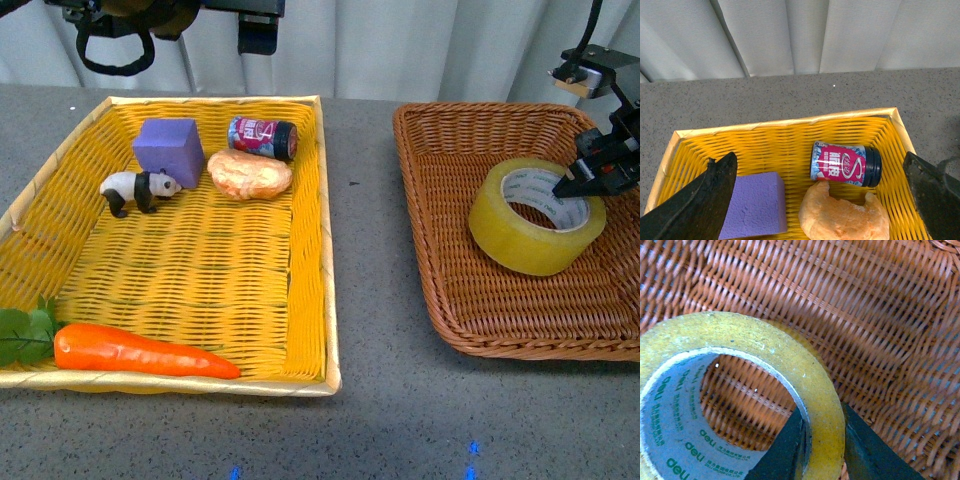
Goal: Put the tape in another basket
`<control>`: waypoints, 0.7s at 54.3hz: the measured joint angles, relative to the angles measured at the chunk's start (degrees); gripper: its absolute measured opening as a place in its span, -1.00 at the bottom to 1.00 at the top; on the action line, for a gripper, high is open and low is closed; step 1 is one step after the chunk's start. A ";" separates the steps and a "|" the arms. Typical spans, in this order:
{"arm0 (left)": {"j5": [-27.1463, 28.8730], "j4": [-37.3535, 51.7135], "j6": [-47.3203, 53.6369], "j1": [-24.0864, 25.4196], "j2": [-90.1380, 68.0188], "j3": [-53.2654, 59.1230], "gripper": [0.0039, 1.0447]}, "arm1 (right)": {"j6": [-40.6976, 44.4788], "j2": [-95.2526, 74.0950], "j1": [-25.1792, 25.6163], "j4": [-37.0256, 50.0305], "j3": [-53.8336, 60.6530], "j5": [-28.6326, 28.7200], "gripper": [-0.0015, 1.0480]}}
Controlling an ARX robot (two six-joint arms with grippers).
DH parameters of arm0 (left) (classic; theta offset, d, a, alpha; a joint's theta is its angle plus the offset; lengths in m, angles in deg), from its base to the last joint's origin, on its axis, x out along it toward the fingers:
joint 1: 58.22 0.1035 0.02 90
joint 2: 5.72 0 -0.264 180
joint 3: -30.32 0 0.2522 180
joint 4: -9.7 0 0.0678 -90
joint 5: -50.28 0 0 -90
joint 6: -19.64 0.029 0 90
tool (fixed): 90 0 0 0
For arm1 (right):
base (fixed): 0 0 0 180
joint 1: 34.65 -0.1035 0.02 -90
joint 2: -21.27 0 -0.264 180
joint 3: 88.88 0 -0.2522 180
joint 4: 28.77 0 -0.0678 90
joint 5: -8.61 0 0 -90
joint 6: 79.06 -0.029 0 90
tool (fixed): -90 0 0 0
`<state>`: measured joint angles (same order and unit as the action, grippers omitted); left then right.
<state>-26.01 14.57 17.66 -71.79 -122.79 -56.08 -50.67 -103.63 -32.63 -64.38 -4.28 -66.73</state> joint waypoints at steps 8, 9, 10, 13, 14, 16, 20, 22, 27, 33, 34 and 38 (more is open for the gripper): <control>2.91 2.93 -1.60 0.66 2.58 3.45 0.88 | -2.40 1.36 0.31 5.40 1.16 -0.33 -0.03; 3.37 3.52 -1.75 0.70 3.19 3.96 0.88 | -2.67 1.60 0.37 5.97 1.42 -0.50 0.00; 3.69 3.74 -1.77 0.79 3.41 4.20 0.88 | -2.84 2.16 0.52 7.21 2.03 -0.72 0.07; 4.52 5.40 -2.34 1.14 4.85 5.57 0.88 | -3.43 3.58 0.83 10.08 3.56 -1.07 0.20; 4.90 6.10 -2.49 1.27 5.49 6.21 0.88 | -4.09 4.35 1.03 11.47 4.33 -1.22 0.27; 5.60 6.73 -2.86 1.51 6.49 7.17 0.88 | -4.85 5.62 1.33 13.38 5.31 -1.97 0.37; 7.26 7.39 -3.72 1.88 8.39 9.01 0.88 | -6.45 8.22 1.95 16.94 7.06 -3.85 0.57; 8.44 8.15 -3.74 1.97 9.29 10.01 0.88 | -7.15 10.16 2.40 19.26 8.41 -4.83 0.71; 10.08 9.90 -4.52 2.32 11.45 12.55 0.88 | -8.04 13.53 3.19 21.68 10.62 -6.43 0.86; -0.74 24.57 -1.51 3.78 12.63 18.97 0.61 | -8.31 14.91 3.56 21.99 10.99 -6.64 0.83; -2.54 27.87 -0.98 4.02 13.14 20.96 0.54 | -8.63 14.88 3.56 22.27 11.13 -6.69 0.83; -5.07 34.86 -0.02 4.61 15.39 26.51 0.34 | -14.23 14.64 3.26 41.46 18.14 -9.42 0.63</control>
<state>-31.08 49.43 17.64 -67.17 -107.41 -29.57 -64.90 -88.99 -29.37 -22.92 13.86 -76.15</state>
